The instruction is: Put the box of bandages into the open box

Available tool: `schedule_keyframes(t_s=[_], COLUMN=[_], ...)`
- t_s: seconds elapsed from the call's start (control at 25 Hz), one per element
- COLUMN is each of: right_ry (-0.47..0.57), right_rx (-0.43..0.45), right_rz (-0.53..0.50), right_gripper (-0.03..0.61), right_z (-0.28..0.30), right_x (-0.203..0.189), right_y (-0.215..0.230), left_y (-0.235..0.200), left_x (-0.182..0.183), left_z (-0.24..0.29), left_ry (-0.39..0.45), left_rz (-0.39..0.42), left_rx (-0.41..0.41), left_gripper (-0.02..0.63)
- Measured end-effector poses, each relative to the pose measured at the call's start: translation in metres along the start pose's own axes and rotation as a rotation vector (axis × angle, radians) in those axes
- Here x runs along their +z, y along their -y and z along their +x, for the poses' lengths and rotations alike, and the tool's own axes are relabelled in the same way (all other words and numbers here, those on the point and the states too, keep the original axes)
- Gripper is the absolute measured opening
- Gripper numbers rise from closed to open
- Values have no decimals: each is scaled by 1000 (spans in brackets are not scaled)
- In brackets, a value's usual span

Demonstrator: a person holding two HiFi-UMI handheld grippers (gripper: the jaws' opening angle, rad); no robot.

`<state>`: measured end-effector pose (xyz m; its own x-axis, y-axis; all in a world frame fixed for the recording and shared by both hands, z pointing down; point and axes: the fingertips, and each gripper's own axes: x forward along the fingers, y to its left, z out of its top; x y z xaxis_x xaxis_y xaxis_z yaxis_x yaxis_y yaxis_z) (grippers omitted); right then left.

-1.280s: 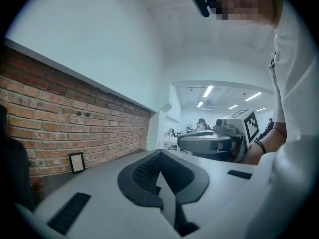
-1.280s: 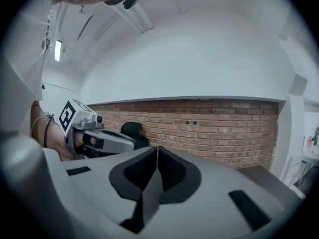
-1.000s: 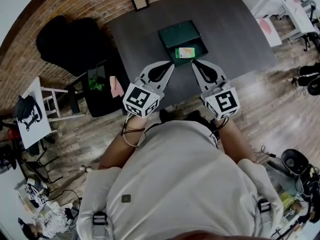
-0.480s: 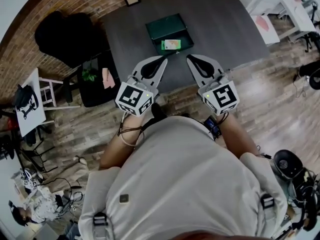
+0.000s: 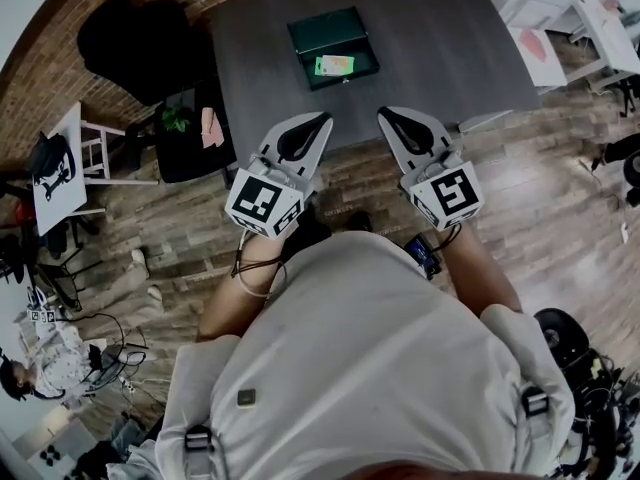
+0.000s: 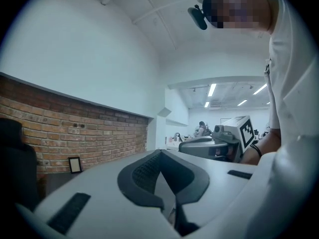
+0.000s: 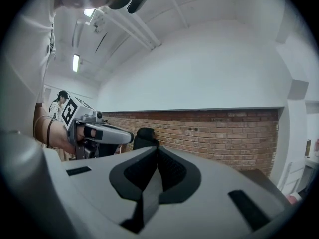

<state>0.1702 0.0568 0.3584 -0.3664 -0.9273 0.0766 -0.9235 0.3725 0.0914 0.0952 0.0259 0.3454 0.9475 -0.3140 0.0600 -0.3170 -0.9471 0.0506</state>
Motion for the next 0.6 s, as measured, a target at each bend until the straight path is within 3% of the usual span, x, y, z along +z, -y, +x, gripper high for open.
schedule_keyframes(t_s=[0.32,0.6], right_ry=[-12,-11], right_rx=[-30,-62], right_rz=[-7,-20], right_gripper=[23,21], right_z=[-16,5], right_x=[1,20], right_y=[-39,-104], left_y=[13,-10], left_x=[9,7], left_z=[-33,-102], left_ry=[12,20], left_rz=[-3,-7], left_rx=[-32,-60], left_gripper=[15,15])
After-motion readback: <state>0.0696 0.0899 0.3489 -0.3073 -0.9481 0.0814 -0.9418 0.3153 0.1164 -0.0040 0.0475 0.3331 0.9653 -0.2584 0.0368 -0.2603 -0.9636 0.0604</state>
